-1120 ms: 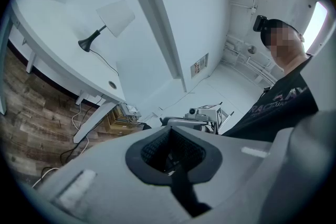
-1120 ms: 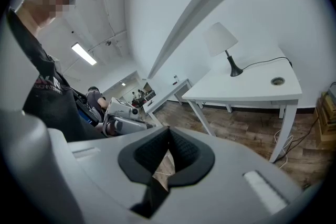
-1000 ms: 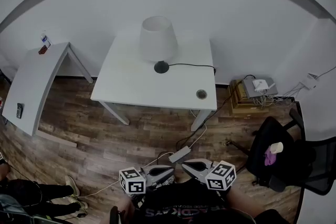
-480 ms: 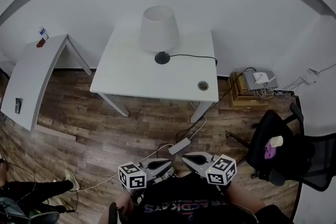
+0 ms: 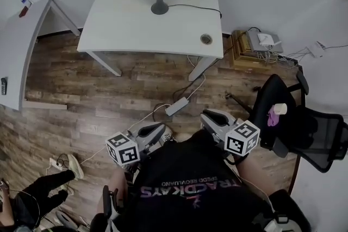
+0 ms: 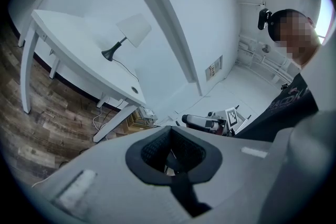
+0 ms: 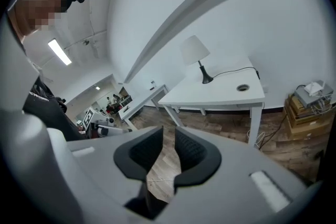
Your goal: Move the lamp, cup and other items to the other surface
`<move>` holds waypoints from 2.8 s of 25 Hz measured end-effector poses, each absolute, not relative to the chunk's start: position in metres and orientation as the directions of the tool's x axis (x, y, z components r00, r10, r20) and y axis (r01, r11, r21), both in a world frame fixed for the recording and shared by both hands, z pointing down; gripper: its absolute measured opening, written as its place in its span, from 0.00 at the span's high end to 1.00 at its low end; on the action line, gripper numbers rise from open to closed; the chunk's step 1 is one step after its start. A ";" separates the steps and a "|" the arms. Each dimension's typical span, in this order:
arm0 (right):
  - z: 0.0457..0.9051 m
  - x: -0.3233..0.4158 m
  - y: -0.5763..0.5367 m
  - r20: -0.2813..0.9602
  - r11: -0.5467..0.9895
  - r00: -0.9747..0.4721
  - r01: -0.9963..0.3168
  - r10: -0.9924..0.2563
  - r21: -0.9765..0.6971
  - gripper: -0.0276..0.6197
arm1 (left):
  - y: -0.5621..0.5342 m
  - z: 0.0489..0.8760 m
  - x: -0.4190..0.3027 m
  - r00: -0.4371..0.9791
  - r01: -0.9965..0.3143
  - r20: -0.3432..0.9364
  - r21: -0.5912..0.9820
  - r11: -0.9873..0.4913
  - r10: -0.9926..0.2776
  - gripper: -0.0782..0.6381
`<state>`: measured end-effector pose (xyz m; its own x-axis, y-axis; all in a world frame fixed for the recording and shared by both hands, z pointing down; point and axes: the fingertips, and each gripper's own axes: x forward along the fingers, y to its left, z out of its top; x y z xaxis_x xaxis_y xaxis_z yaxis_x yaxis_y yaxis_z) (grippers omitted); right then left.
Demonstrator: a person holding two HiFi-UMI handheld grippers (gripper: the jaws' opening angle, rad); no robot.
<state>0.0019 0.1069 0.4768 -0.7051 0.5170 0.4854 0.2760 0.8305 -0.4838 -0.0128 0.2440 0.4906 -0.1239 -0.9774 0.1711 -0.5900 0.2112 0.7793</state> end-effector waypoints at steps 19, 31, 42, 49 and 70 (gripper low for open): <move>0.481 -0.040 0.079 0.530 0.872 -0.713 0.248 0.459 -0.422 0.80 | 0.252 0.501 -0.020 -0.196 -0.533 0.194 0.802 0.270 -0.961 0.89; 0.493 -0.199 0.028 0.475 0.865 -0.733 0.331 0.487 -0.378 0.75 | 0.221 0.523 -0.050 -0.371 -0.362 0.297 0.826 0.432 -0.880 0.89; 0.514 -0.391 0.007 0.430 0.856 -0.742 0.476 0.514 -0.203 0.72 | 0.190 0.522 -0.075 -0.527 -0.178 0.397 0.813 0.554 -0.751 0.89; 0.552 -0.504 0.039 0.420 0.857 -0.767 0.513 0.486 -0.055 0.68 | 0.215 0.522 -0.053 -0.609 -0.038 0.481 0.777 0.628 -0.631 0.89; 0.577 -0.594 0.092 0.360 0.855 -0.801 0.518 0.479 0.017 0.72 | 0.234 0.536 -0.031 -0.618 0.106 0.571 0.742 0.662 -0.541 0.89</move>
